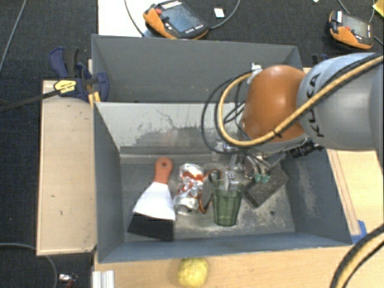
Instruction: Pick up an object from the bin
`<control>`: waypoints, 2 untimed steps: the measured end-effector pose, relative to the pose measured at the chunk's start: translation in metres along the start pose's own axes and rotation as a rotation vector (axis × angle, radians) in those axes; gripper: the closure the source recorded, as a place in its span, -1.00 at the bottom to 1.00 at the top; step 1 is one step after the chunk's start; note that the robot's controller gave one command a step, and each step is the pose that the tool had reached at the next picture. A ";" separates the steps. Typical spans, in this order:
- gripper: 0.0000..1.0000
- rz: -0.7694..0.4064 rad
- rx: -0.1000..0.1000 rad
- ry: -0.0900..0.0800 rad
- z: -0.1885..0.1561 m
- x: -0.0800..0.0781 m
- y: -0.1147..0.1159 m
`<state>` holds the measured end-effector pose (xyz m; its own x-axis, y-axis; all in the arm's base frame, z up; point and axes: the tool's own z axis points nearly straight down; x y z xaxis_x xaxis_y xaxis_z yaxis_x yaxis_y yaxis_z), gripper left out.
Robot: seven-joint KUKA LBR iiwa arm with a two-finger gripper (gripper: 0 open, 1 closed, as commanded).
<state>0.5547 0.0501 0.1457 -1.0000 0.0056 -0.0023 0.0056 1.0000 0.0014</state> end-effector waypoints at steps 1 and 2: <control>-1.00 0.000 0.000 0.000 0.000 0.000 0.000; -1.00 -0.010 -0.001 -0.012 0.024 0.017 -0.008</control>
Offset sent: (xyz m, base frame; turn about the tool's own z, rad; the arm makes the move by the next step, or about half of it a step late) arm -0.0474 -0.0214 -0.0671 -0.0148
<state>0.5379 0.0424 0.1211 -0.9999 -0.0042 -0.0147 -0.0043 1.0000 0.0025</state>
